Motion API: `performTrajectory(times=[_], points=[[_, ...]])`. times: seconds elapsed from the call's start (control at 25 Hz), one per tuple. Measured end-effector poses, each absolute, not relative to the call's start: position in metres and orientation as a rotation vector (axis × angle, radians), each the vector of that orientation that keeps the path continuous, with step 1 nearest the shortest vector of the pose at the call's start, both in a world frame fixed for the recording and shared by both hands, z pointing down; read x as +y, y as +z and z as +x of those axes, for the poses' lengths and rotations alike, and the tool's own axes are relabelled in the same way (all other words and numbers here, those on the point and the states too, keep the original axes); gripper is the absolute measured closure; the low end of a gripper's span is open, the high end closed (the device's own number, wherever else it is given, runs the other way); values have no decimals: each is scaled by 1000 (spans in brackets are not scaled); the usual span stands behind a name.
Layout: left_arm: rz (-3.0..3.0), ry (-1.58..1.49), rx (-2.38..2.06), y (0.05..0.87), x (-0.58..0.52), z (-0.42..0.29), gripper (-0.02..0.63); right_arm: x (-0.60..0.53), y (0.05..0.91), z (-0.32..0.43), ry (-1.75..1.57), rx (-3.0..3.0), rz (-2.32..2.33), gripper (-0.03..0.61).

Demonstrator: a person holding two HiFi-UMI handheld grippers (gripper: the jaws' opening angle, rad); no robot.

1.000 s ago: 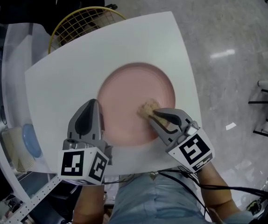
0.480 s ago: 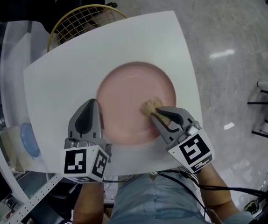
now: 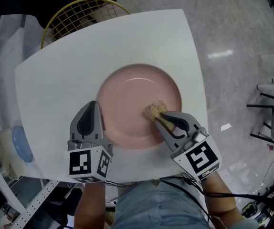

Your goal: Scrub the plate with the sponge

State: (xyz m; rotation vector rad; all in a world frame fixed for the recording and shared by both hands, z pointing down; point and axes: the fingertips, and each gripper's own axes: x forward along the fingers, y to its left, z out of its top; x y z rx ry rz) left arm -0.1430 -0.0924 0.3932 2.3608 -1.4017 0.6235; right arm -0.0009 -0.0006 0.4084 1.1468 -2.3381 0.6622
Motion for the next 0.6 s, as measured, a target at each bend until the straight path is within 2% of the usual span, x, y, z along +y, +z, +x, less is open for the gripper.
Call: performTrajectory(times=[0.32, 0.6], points=[[2304, 645, -1510, 406, -95, -167, 592, -7, 407, -1, 655, -2319, 1144, 525], [2327, 563, -1579, 372, -89, -172, 592, -11, 395, -3, 644, -2369, 1156, 525]])
